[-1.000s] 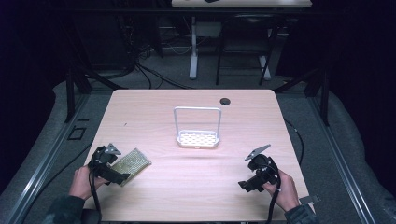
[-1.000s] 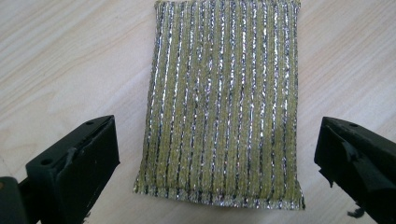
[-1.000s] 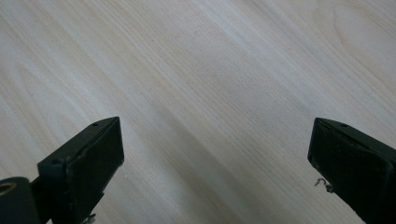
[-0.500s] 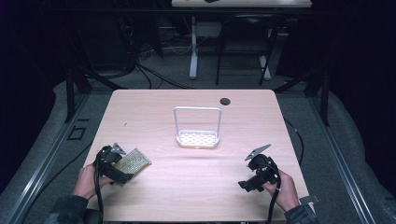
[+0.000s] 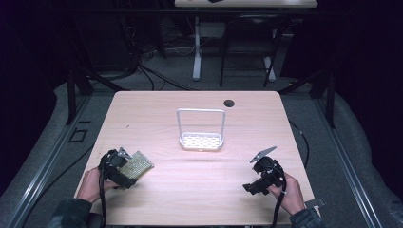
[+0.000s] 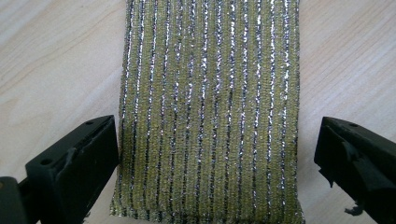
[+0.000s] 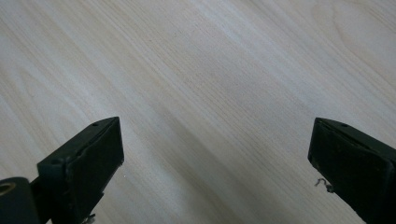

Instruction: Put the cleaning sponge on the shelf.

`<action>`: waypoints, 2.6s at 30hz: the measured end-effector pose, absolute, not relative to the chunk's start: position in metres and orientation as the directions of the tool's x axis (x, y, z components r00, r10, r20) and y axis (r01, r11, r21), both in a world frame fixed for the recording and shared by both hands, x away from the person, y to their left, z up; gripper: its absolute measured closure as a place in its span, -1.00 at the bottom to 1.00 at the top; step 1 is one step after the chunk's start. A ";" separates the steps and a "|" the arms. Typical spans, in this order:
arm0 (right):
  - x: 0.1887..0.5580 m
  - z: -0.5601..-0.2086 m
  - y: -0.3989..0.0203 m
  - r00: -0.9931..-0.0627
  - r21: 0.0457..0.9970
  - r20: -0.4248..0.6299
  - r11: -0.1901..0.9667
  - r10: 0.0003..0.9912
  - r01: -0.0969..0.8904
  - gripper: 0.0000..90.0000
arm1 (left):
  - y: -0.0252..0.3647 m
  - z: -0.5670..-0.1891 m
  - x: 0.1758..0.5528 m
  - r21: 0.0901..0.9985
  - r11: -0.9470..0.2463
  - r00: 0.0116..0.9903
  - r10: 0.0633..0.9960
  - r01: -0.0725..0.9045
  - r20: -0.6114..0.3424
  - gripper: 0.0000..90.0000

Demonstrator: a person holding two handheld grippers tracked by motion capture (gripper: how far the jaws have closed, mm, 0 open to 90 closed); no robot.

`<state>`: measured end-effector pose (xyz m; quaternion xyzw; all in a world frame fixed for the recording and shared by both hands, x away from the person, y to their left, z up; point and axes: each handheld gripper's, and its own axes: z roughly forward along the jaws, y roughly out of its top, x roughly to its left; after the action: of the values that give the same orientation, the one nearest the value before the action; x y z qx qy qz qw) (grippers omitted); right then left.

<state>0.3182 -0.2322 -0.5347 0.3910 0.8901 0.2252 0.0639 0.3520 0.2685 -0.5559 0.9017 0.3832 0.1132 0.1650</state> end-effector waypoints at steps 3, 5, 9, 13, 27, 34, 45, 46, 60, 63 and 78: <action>0.318 -0.535 -0.233 -0.683 0.452 0.065 0.589 0.727 0.670 -0.94 | 0.269 -0.556 0.353 0.385 -0.642 0.671 0.738 0.663 0.073 -0.84; 0.318 -0.535 -0.233 -0.683 0.446 0.069 0.590 0.727 0.673 -0.94 | 0.270 -0.557 0.354 0.388 -0.634 0.668 0.742 0.669 0.061 -0.85; 0.319 -0.536 -0.232 -0.682 0.447 0.073 0.588 0.727 0.674 -0.94 | 0.270 -0.560 0.356 0.371 -0.635 0.672 0.740 0.677 0.041 -0.87; 0.318 -0.535 -0.232 -0.685 0.449 0.063 0.592 0.726 0.669 -0.94 | 0.269 -0.561 0.355 0.357 -0.646 0.677 0.734 0.674 0.050 -0.87; 0.318 -0.536 -0.232 -0.684 0.446 0.065 0.592 0.726 0.671 -0.94 | 0.269 -0.561 0.356 0.355 -0.650 0.682 0.730 0.672 0.045 -0.84; 0.318 -0.535 -0.232 -0.682 0.449 0.065 0.589 0.729 0.672 -0.94 | 0.269 -0.560 0.354 0.361 -0.651 0.683 0.728 0.668 0.050 -0.79; 0.318 -0.536 -0.231 -0.682 0.444 0.065 0.591 0.728 0.673 -0.94 | 0.270 -0.551 0.349 0.409 -0.629 0.672 0.739 0.661 0.050 -0.79; 0.318 -0.536 -0.231 -0.681 0.443 0.069 0.589 0.729 0.676 -0.94 | 0.269 -0.551 0.348 0.410 -0.628 0.672 0.739 0.661 0.049 -0.79; 0.318 -0.536 -0.231 -0.685 0.444 0.062 0.594 0.726 0.671 -0.93 | 0.250 -0.545 0.343 0.418 -0.657 0.710 0.703 0.627 0.040 -0.78; 0.318 -0.536 -0.231 -0.686 0.441 0.057 0.599 0.725 0.669 -0.93 | 0.245 -0.544 0.342 0.426 -0.660 0.717 0.696 0.619 0.038 -0.78; 0.317 -0.536 -0.229 -0.687 0.437 0.059 0.600 0.725 0.670 -0.93 | 0.220 -0.538 0.341 0.449 -0.678 0.752 0.659 0.582 0.021 -0.78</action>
<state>0.3173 -0.2293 -0.5362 0.3909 0.8922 0.2175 0.0623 0.3406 0.2199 -0.5376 0.9115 0.3403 0.0908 0.2124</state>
